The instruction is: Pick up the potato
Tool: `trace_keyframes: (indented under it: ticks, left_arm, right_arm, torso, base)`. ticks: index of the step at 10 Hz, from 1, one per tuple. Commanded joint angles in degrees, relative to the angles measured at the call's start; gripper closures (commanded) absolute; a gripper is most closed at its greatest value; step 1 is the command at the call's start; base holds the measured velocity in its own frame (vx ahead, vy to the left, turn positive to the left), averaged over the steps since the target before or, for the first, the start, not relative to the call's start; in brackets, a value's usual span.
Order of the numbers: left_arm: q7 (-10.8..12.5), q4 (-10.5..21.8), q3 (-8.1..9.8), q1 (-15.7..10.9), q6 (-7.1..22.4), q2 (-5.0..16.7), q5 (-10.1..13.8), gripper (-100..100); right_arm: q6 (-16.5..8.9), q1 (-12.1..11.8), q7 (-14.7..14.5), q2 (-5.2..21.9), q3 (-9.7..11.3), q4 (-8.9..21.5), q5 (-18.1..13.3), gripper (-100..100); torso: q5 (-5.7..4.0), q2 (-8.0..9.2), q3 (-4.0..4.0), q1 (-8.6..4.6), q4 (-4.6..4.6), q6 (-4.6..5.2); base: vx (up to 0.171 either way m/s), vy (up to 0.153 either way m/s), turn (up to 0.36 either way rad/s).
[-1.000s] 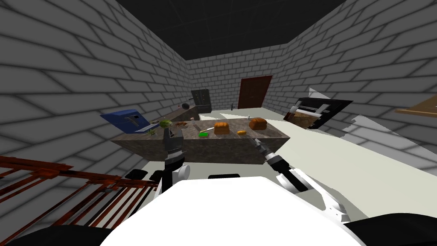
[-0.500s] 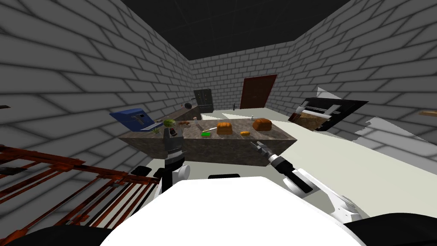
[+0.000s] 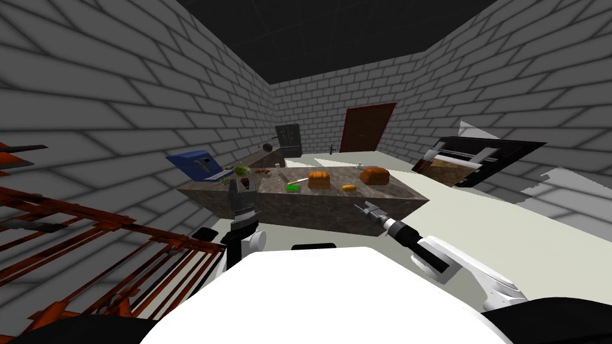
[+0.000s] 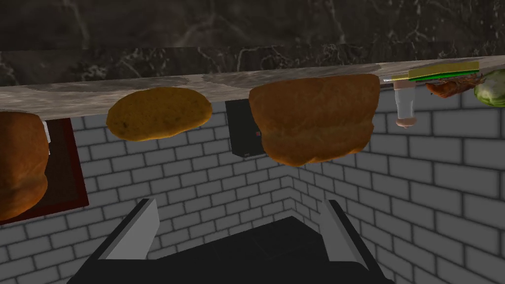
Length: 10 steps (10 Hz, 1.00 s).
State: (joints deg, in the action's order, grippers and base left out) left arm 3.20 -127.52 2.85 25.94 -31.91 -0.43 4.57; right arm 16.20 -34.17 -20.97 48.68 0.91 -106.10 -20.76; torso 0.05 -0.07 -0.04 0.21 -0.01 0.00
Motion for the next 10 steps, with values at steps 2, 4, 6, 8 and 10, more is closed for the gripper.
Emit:
trace_keyframes:
  ticks: [2,4,6,8,10]
  left_arm:
    - [0.0,0.0,0.0,0.0,0.0,0.0,0.0,0]
    - [0.0,0.0,0.0,0.0,0.0,0.0,0.0,0]
    - [0.0,0.0,0.0,0.0,0.0,0.0,0.0,0]
    - [0.0,0.0,0.01,0.0,0.0,0.0,0.0,0]
    - [0.0,0.0,0.01,0.0,0.0,0.0,0.0,0]
  right_arm:
    - [-0.2,-0.1,-1.9,4.0,0.8,3.3,-2.5,-100]
    - [-0.6,-0.4,-3.0,7.0,1.3,5.1,-4.1,-100]
    - [-1.0,-0.6,-4.1,10.1,1.8,6.9,-5.7,-100]
    - [-1.3,-0.9,-5.1,13.0,2.2,8.7,-7.3,-100]
    - [-1.7,-1.1,-6.2,16.1,2.8,10.4,-8.8,-100]
  torso:
    - [-0.01,0.01,0.0,-0.04,0.0,0.02]
    - [0.0,-0.01,-0.01,-0.03,0.0,0.03]
    - [-0.01,-0.01,-0.01,-0.05,0.0,0.02]
    - [0.0,-0.03,-0.02,-0.03,-0.01,0.03]
    - [0.0,-0.04,-0.03,-0.04,-0.01,0.04]
  base:
    - [0.024,0.048,0.076]
    - [0.025,0.051,0.058]
    - [0.033,0.051,0.082]
    - [0.038,0.052,0.06]
    - [0.031,0.043,0.073]
